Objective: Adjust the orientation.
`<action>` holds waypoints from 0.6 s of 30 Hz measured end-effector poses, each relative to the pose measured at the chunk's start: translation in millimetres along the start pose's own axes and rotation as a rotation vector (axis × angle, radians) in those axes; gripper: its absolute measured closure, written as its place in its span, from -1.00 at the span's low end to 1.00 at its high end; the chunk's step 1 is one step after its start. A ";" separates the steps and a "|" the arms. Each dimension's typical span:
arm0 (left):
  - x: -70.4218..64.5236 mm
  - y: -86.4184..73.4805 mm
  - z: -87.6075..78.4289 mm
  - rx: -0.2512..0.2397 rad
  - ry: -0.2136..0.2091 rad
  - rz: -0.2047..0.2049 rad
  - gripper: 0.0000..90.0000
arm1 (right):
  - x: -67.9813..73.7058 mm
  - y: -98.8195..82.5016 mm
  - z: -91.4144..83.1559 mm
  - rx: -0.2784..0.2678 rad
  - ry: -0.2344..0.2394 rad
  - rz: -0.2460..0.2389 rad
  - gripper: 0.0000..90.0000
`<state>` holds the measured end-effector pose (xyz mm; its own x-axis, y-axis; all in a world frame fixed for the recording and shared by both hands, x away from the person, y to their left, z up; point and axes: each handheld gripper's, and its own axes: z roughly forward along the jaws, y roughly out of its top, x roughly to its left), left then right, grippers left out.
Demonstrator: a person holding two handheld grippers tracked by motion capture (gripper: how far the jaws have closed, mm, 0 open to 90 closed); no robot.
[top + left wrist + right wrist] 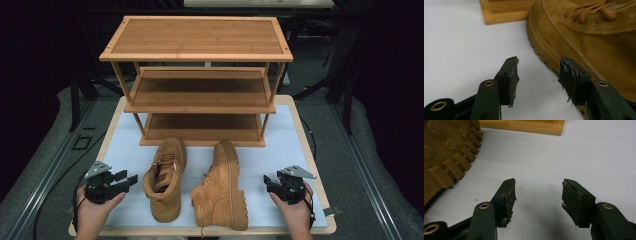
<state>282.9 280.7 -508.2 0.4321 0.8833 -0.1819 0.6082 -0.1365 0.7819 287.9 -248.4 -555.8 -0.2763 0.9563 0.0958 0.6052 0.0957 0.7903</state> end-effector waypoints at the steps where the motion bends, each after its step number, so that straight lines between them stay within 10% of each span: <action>1: -2.2 1.9 -1.7 -0.005 -0.001 0.002 0.10 | -0.2 0.1 -0.2 -0.001 0.000 0.003 -0.03; 18: -59.0 54.5 -42.9 -0.106 -0.066 0.030 0.16 | -2.9 0.0 -1.6 -0.008 0.002 0.032 -0.03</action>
<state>262.0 240.3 -429.3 0.4941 0.8477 -0.1931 0.5218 -0.1115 0.8457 287.5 -251.6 -555.1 -0.2581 0.9584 0.1222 0.6080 0.0628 0.7914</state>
